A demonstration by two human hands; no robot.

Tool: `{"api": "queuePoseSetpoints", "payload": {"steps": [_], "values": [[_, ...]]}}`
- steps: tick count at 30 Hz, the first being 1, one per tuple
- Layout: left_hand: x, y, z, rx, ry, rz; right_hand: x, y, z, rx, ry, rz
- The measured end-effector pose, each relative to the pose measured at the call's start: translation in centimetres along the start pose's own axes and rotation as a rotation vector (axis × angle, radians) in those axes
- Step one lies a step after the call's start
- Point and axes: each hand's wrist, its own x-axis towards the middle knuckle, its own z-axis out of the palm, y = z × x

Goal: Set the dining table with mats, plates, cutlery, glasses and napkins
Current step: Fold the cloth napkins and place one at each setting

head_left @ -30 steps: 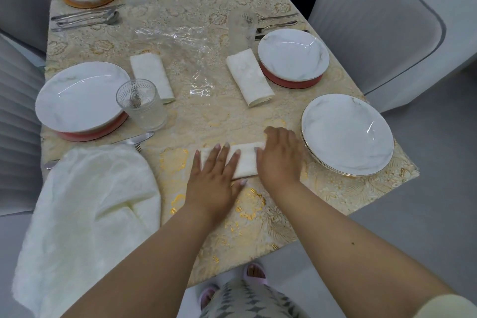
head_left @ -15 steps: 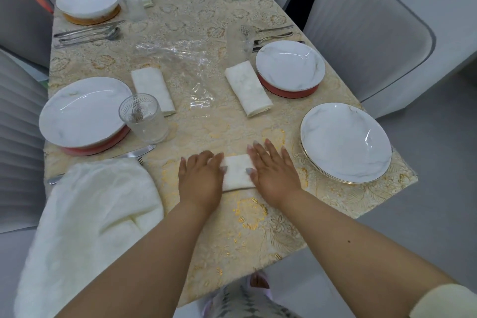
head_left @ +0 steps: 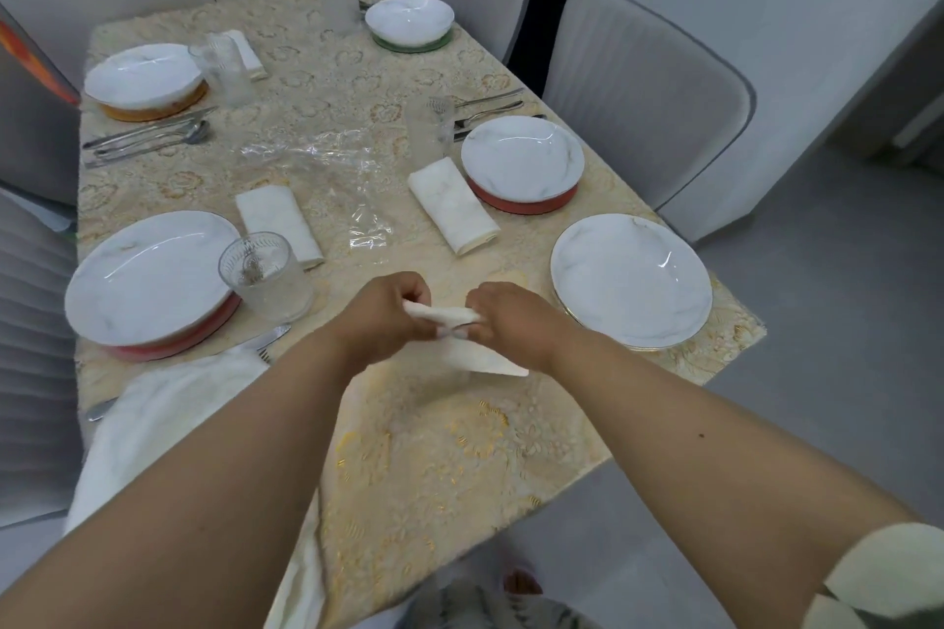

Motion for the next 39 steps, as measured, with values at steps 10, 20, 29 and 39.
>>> {"api": "queuePoseSetpoints", "payload": {"steps": [10, 20, 29, 39], "values": [[1.1, 9.2, 2.4, -0.214, -0.05, -0.031, -6.6, 2.4, -7.0, 0.209, 0.126, 0.126], [8.2, 23.4, 13.1, -0.269, 0.132, 0.07, -10.8, 17.4, -15.4, 0.481, 0.288, 0.216], [16.4, 33.6, 23.9, -0.427, 0.309, 0.024, -14.7, 31.3, -24.4, 0.554, 0.275, 0.17], [24.8, 39.9, 29.6, -0.89, 0.037, -0.165, -8.9, 40.4, -30.5, 0.865, 0.596, 0.295]]}}
